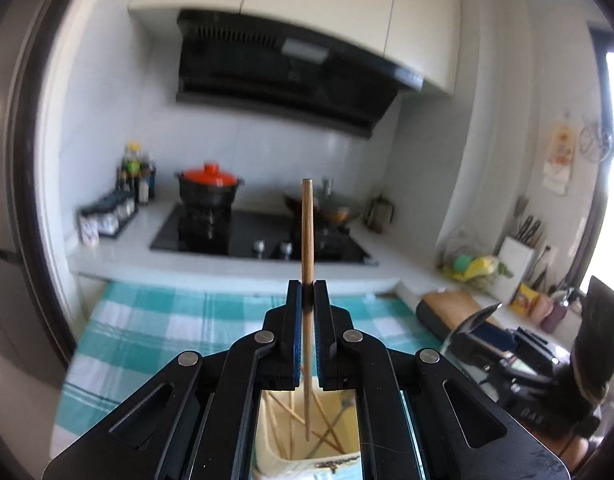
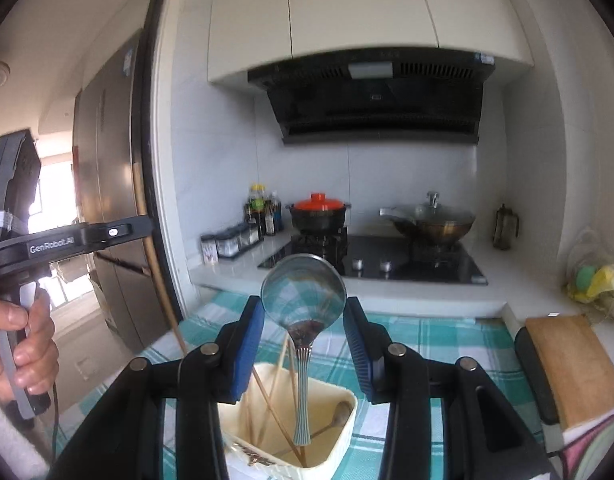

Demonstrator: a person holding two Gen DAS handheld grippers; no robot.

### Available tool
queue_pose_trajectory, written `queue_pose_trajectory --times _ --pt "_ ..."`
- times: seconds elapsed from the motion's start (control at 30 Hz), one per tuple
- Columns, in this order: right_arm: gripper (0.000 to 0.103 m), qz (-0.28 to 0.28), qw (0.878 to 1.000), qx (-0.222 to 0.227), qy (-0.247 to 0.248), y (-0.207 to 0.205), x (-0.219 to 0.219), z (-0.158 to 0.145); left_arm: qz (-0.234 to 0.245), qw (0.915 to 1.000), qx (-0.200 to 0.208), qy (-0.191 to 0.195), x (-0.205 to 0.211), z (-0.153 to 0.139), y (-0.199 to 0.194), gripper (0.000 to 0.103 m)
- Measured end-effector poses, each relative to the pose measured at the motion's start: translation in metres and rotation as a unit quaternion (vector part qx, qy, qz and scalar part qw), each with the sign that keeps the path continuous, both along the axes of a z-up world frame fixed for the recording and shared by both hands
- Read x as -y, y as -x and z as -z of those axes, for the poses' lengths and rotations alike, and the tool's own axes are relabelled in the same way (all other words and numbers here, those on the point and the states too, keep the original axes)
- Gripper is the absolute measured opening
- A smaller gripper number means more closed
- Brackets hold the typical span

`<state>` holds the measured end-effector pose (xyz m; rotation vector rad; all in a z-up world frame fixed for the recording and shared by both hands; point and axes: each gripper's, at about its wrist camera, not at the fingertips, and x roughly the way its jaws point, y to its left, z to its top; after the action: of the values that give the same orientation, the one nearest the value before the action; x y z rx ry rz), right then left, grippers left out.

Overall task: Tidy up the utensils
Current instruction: 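Carry the right tool's spoon to the holder while the left tool carries its chopstick there, then open the right tool over the holder while the left tool releases its chopstick inside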

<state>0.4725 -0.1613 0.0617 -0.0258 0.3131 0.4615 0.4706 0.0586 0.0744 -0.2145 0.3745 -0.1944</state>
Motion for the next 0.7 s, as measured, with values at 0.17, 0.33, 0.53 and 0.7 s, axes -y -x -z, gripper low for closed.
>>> queue_pose_trajectory --times 0.17,0.33,0.53,0.7 --pt "0.042 -0.005 0.998 -0.065 0.026 -0.037 -0.008 0.054 0.014 0.9968 -0.079 -0.004 0.016 0.056 -0.046 0.004" --pt "0.042 0.001 0.988 -0.149 0.044 -0.07 -0.014 0.101 0.025 0.9882 -0.151 -0.015 0.033 0.107 -0.08 0.004" --pt "0.044 0.021 0.981 -0.189 0.03 -0.088 -0.014 0.104 0.027 0.9815 -0.19 -0.006 0.027 0.109 -0.073 0.041" --pt "0.049 0.008 0.986 -0.164 0.028 -0.049 0.0 0.064 0.016 0.9842 -0.175 -0.019 -0.012 0.08 -0.017 0.071"
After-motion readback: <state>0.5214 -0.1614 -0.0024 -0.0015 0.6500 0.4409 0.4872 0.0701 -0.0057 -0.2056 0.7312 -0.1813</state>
